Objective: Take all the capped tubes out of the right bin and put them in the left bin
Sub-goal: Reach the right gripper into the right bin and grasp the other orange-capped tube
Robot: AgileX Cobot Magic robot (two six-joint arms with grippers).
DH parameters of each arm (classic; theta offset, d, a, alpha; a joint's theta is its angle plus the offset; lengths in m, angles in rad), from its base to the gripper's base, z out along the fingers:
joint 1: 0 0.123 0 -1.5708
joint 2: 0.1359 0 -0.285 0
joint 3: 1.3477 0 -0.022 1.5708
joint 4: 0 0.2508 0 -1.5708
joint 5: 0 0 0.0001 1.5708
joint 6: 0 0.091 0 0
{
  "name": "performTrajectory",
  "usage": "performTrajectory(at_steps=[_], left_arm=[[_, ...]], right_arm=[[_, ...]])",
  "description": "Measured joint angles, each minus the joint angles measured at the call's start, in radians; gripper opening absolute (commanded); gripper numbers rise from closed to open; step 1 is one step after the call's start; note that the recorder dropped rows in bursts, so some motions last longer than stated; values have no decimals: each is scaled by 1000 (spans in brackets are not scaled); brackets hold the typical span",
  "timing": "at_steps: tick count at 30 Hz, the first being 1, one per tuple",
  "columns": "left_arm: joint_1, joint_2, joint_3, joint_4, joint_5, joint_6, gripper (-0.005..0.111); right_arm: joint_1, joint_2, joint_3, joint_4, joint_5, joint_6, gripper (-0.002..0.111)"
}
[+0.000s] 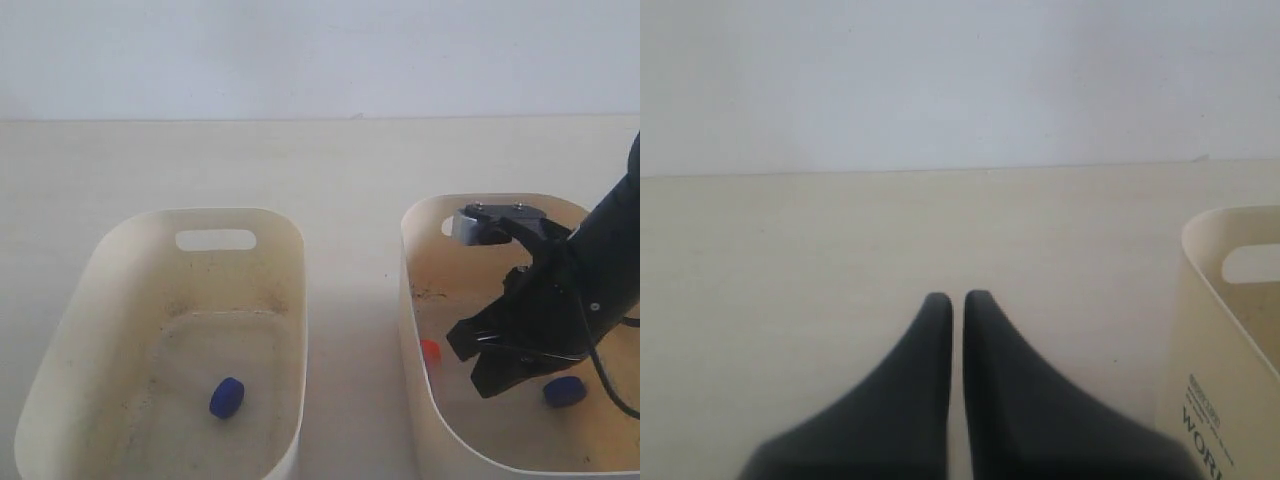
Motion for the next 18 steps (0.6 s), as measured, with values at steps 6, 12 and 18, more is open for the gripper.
performTrajectory(at_steps=[6, 12, 18], left_arm=[[0, 0, 0, 0, 0, 0, 4], [0, 0, 0, 0, 0, 0, 4], [0, 0, 0, 0, 0, 0, 4]], right_arm=[[0, 0, 0, 10, -21, 14, 10], [0, 0, 4, 14, -25, 20, 67], [0, 0, 3, 17, -27, 24, 68]])
